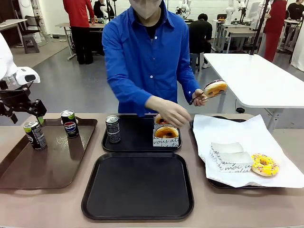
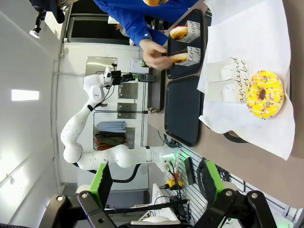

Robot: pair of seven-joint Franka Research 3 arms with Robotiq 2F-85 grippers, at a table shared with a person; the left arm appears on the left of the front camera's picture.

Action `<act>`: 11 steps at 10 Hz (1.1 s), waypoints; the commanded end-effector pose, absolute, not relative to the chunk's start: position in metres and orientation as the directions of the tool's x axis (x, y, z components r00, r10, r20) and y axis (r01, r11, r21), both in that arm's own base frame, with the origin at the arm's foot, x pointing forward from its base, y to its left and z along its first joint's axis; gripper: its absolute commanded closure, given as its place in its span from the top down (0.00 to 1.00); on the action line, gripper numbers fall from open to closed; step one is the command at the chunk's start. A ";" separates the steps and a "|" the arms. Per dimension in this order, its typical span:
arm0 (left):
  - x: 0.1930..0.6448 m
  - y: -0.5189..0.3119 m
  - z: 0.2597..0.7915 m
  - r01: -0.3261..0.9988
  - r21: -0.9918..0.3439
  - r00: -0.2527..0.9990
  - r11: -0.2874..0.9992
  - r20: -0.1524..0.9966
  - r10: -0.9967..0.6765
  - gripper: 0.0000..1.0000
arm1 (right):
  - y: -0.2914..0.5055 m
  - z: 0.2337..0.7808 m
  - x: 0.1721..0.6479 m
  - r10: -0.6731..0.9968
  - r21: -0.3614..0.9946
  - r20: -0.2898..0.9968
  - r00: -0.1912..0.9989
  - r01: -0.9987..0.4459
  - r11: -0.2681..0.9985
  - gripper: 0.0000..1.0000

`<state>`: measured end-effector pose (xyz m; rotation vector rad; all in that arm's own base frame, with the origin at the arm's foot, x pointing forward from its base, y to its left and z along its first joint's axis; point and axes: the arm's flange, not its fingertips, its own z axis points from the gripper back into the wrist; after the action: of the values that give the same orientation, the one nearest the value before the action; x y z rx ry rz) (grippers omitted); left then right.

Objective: Set up donuts and drinks on trays.
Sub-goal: Pick up one Pepsi coke from the Handle tray and place it on the Flat Tray without a Pepsi coke.

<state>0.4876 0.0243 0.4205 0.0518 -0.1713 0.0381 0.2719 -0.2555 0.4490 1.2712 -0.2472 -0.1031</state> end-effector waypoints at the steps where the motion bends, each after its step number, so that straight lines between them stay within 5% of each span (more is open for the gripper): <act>1: 0.490 0.023 0.414 -0.074 0.088 0.985 0.993 0.165 0.059 1.00 | -0.256 0.450 0.271 -0.212 0.956 0.131 0.968 -0.067 0.285 1.00; 11: 0.502 0.030 0.394 -0.082 -0.024 0.993 0.996 0.088 0.084 0.95 | -0.256 0.450 0.271 -0.212 0.956 0.131 0.968 -0.067 0.285 1.00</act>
<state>0.5003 0.0271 0.3912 0.0202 -0.0986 0.0875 0.2719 -0.2555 0.4490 1.2711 -0.2471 -0.1031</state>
